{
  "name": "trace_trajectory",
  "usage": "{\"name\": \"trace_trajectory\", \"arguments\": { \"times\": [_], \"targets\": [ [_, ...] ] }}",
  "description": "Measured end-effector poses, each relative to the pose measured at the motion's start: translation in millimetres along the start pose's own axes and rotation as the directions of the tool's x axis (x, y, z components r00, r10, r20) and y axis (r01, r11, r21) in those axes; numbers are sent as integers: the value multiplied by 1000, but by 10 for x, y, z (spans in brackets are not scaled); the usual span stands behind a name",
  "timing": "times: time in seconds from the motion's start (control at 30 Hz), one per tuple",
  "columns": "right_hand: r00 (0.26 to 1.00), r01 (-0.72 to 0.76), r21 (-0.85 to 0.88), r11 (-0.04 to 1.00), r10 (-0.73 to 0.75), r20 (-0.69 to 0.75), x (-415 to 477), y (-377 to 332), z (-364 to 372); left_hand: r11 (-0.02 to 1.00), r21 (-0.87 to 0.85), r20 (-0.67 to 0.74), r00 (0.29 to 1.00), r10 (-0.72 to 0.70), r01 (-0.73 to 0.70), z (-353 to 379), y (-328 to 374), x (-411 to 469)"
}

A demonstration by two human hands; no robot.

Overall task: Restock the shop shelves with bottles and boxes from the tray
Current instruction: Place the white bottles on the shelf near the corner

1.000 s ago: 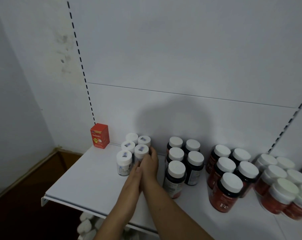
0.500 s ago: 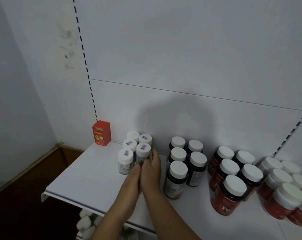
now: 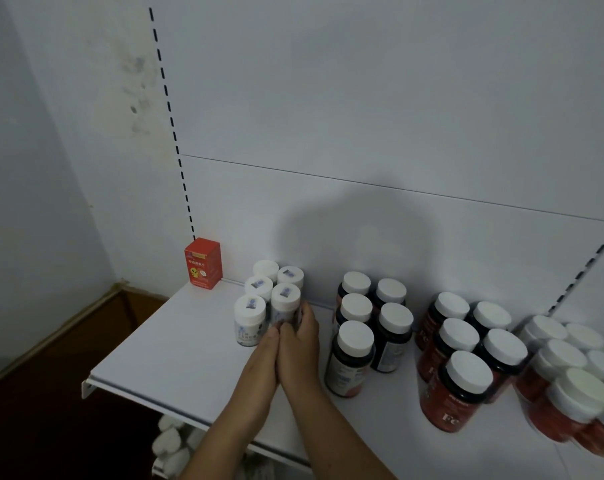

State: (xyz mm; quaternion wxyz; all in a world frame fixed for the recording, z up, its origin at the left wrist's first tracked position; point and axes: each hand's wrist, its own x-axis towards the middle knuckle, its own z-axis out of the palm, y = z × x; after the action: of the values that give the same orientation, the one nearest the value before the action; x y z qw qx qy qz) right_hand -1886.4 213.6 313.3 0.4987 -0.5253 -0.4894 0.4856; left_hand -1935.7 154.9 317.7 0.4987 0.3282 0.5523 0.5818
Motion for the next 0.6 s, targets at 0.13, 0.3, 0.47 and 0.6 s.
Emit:
{"name": "trace_trajectory", "arguments": {
  "times": [0.13, 0.3, 0.47, 0.6],
  "targets": [
    [999, 29, -26, 999, -29, 21, -233, -87, -27, 999, 39, 44, 999, -1, 0, 8, 125, -69],
    [992, 56, -27, 998, -52, 117, -669, -197, -193, 974, 203, 44, 994, 97, -104, -17, 191, -277],
    [937, 87, 44, 995, -97, 334, -1018, -329, -596, 896, 371, -9, 964, 265, -243, -79, 386, -894],
    [849, 197, -44, 979, -148, 508, -1265, -476, -1032, 384, 896, 26, 891, 454, -222, -344, 483, -1497]
  ]
}}
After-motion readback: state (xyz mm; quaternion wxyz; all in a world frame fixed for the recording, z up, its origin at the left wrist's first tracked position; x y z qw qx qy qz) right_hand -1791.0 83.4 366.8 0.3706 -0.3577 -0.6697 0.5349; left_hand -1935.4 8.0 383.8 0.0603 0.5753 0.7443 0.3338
